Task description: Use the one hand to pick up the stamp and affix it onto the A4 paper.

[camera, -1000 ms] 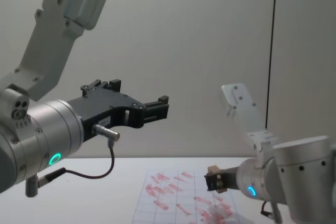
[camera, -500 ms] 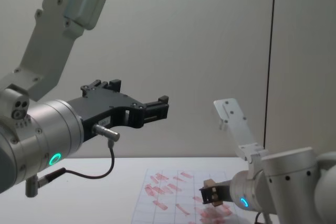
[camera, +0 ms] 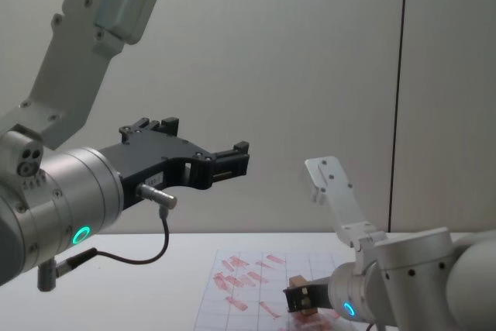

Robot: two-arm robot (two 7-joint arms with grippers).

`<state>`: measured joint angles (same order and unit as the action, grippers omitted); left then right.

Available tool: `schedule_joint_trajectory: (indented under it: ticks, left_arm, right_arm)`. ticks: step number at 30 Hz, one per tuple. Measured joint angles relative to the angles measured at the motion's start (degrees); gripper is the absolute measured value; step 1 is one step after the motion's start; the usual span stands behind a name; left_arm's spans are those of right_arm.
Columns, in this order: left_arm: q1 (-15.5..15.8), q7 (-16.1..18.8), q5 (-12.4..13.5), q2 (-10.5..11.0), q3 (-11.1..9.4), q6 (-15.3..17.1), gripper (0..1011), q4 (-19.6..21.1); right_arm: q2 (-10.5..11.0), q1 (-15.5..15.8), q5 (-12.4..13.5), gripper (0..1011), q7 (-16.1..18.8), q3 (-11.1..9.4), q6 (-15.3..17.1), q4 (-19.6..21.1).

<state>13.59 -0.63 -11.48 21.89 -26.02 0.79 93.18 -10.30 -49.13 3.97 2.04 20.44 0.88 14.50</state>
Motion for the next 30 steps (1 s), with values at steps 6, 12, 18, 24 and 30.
schedule_joint_trajectory:
  ticks: [6,12,18,24,30]
  left_arm:
    - [0.00,0.00,0.00,0.00,0.00,0.00,993,0.00]
    - [0.00,0.00,0.00,0.00,0.00,0.00,993,0.00]
    - [0.00,0.00,0.00,0.00,0.00,0.00,993,0.00]
    - [0.00,0.00,0.00,0.00,0.00,0.00,993,0.00]
    - [0.00,0.00,0.00,0.00,0.00,0.00,993,0.00]
  right_arm:
    - [-0.78,-1.61,-0.01,220,-0.48,-0.03,-0.62,-3.52]
    - [-1.24,-2.60,-0.17,221,-1.23,-0.09,-0.66,-5.63]
    - [-1.63,-3.43,-0.42,221,-1.98,-0.21,-0.59,-7.32]
    - [-1.94,-3.95,-0.68,220,-2.39,-0.28,-0.32,-8.29]
    - [-2.17,-4.21,-0.98,221,-2.68,-0.32,-0.05,-8.96]
